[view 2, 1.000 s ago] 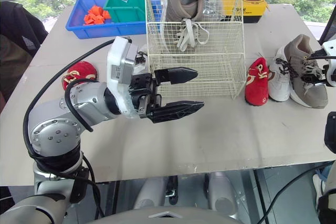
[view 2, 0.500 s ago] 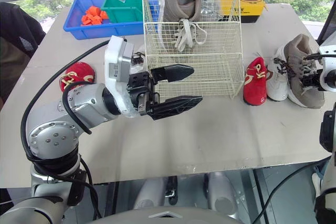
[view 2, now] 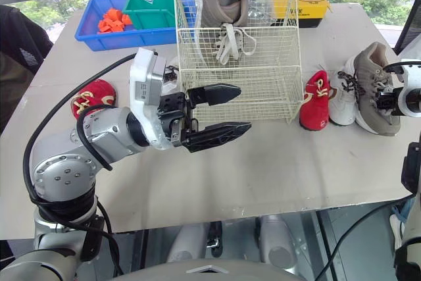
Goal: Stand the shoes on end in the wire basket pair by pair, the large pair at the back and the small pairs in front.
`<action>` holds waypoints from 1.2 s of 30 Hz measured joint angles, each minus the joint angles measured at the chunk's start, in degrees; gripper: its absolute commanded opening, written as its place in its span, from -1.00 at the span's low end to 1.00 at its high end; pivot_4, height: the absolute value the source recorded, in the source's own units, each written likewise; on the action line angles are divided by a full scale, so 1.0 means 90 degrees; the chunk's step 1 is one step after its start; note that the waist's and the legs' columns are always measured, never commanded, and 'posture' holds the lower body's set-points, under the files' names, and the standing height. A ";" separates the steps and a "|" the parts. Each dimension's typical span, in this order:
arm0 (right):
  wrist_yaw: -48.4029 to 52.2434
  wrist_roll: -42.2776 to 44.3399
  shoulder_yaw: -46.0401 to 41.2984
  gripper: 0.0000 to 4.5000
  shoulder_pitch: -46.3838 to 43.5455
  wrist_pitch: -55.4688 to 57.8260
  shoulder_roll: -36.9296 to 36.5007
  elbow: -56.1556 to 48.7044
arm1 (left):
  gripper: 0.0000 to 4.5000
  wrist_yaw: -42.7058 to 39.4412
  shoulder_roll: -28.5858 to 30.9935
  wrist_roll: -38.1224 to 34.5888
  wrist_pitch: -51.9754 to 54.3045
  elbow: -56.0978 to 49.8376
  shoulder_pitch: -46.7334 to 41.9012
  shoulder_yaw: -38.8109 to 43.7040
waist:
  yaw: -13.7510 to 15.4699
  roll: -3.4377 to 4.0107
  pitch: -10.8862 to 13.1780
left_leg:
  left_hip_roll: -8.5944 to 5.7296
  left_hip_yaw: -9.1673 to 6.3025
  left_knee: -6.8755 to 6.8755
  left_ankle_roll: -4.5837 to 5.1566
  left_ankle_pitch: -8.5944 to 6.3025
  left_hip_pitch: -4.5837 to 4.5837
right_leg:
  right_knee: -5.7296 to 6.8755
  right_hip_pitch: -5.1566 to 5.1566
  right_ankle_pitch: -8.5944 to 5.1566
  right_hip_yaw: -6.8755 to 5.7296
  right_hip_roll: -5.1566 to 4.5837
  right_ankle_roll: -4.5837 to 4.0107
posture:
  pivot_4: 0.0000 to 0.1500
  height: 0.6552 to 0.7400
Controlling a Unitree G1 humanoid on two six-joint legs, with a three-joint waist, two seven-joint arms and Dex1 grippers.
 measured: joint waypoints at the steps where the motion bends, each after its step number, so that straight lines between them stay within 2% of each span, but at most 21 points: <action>1: 0.0048 0.0048 -0.0027 -0.95 0.0203 0.0120 -0.0071 -0.0309 | 1.00 0.0007 0.0006 -0.0021 -0.0007 -0.0013 0.0006 0.0000 | 0.0009 0.0000 0.0000 | 0.0000 -0.0001 -0.0003 0.0000 0.0000 0.0000 | -0.0001 -0.0001 0.0000 -0.0001 -0.0001 0.0000 | 1.00 1.00; 7: 0.0321 0.0781 -0.0545 -0.95 0.1202 0.1108 -0.0367 -0.2011 | 1.00 0.0009 0.0108 -0.0092 -0.0051 -0.0066 0.0033 0.0004 | 0.0085 0.0001 0.0000 | -0.0001 0.0001 -0.0006 0.0000 0.0000 0.0002 | -0.0001 -0.0002 -0.0001 -0.0001 -0.0001 0.0002 | 1.00 1.00; 8: 0.0346 0.0921 -0.0622 -0.72 0.1390 0.1262 -0.0375 -0.2374 | 1.00 0.0006 0.0121 -0.0095 -0.0058 -0.0067 0.0035 0.0003 | 0.0094 0.0001 0.0000 | -0.0001 0.0001 -0.0006 0.0000 0.0000 0.0002 | -0.0001 -0.0001 -0.0001 -0.0002 -0.0001 0.0002 | 1.00 1.00; 9: 0.0320 0.1071 -0.0776 -0.60 0.1584 0.1365 -0.0373 -0.2740 | 1.00 0.0004 0.0127 -0.0095 -0.0080 -0.0067 0.0038 0.0003 | 0.0105 0.0001 0.0000 | -0.0003 0.0002 -0.0006 0.0000 0.0000 0.0002 | 0.0000 -0.0002 -0.0001 -0.0001 -0.0001 0.0002 | 1.00 1.00; 12: 0.0130 0.1253 -0.1042 0.04 0.1789 0.1466 -0.0373 -0.3182 | 1.00 0.0006 0.0136 -0.0093 -0.0133 -0.0066 0.0040 0.0003 | 0.0127 0.0001 0.0001 | -0.0003 0.0003 -0.0006 0.0001 -0.0001 0.0001 | -0.0001 -0.0002 -0.0002 -0.0002 -0.0003 0.0002 | 1.00 1.00; 15: -0.0028 0.1390 -0.1249 0.75 0.1974 0.1491 -0.0406 -0.3581 | 1.00 0.0006 0.0142 -0.0092 -0.0174 -0.0067 0.0054 0.0001 | 0.0141 0.0001 0.0001 | -0.0004 0.0003 -0.0006 0.0002 -0.0001 -0.0001 | -0.0003 -0.0002 -0.0002 -0.0002 -0.0005 0.0003 | 1.00 1.00; 17: -0.0031 0.1455 -0.1249 0.97 0.2155 0.1345 -0.0503 -0.3841 | 1.00 0.0004 0.0145 -0.0093 -0.0181 -0.0067 0.0064 0.0002 | 0.0153 0.0001 0.0001 | -0.0004 0.0001 -0.0006 0.0007 -0.0004 -0.0003 | -0.0004 -0.0002 -0.0002 -0.0004 -0.0005 0.0003 | 1.00 1.00; 23: -0.0782 0.0832 -0.0879 0.97 0.2018 0.0210 -0.0724 -0.3342 | 1.00 -0.0054 0.0141 -0.0103 -0.0200 -0.0066 0.0099 0.0001 | 0.0142 0.0001 0.0001 | -0.0010 0.0004 -0.0006 0.0009 -0.0005 -0.0002 | -0.0005 -0.0002 -0.0014 -0.0002 -0.0007 0.0022 | 1.00 1.00; 28: -0.1848 0.0273 -0.0460 0.97 0.0912 -0.0595 -0.0098 -0.1705 | 1.00 -0.0154 0.0106 -0.0064 -0.0283 -0.0038 0.0057 -0.0020 | 0.0069 0.0002 0.0002 | -0.0012 0.0012 -0.0007 0.0002 0.0000 0.0003 | -0.0002 -0.0007 -0.0003 0.0009 0.0000 0.0004 | 1.00 1.00; 36: -0.2544 -0.0160 -0.0218 0.97 -0.0097 -0.1432 0.0369 0.0318 | 1.00 -0.0168 0.0287 -0.0107 -0.0309 -0.0042 0.0106 0.0016 | 0.0097 0.0002 0.0002 | -0.0010 0.0015 -0.0013 0.0002 -0.0001 -0.0006 | -0.0021 -0.0007 -0.0001 0.0012 -0.0001 0.0002 | 1.00 1.00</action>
